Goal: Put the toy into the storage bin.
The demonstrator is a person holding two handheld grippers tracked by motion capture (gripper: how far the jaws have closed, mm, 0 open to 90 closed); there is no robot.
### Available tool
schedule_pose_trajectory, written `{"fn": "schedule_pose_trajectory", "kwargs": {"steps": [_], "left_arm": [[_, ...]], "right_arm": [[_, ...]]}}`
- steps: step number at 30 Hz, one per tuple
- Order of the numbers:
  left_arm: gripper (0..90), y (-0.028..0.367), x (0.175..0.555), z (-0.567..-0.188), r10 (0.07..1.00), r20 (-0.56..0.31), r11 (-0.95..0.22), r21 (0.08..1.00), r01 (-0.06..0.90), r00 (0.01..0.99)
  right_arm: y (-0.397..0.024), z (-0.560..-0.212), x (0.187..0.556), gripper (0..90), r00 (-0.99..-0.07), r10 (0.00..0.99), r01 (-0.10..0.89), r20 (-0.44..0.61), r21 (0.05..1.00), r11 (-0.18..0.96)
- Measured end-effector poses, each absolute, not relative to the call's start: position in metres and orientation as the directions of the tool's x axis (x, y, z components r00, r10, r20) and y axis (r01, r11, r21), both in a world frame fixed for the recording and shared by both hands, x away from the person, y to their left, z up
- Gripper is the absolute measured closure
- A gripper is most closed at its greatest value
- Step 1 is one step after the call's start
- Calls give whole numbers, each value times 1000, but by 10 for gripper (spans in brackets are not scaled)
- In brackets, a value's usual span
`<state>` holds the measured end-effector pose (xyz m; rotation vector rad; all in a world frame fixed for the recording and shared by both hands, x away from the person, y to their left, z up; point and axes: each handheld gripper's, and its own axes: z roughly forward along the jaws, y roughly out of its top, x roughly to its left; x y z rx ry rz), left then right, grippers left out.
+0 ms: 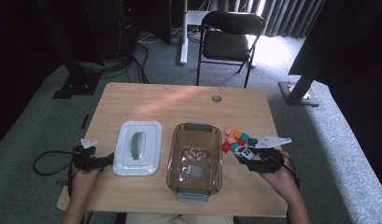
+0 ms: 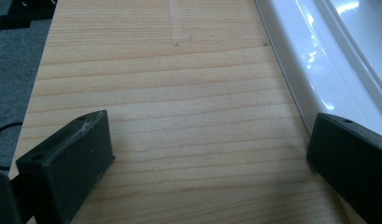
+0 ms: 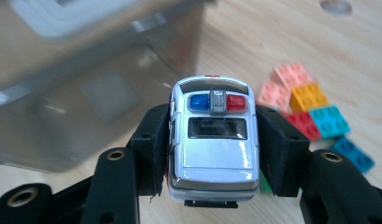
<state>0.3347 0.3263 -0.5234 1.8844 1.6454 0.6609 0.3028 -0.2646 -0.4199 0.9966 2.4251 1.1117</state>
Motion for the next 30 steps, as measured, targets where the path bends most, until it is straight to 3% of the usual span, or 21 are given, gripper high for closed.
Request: {"fn": "schedule_pose_trajectory", "kwargs": {"steps": [13, 30], "left_arm": [[8, 326, 334, -524, 991, 11, -105, 684, 722, 134], [7, 326, 334, -524, 991, 11, -106, 684, 721, 135]], "right_arm": [[-223, -353, 296, 483, -826, 559, 294, -70, 793, 533], [-154, -335, 296, 482, -941, 325, 156, -93, 733, 662]]}}
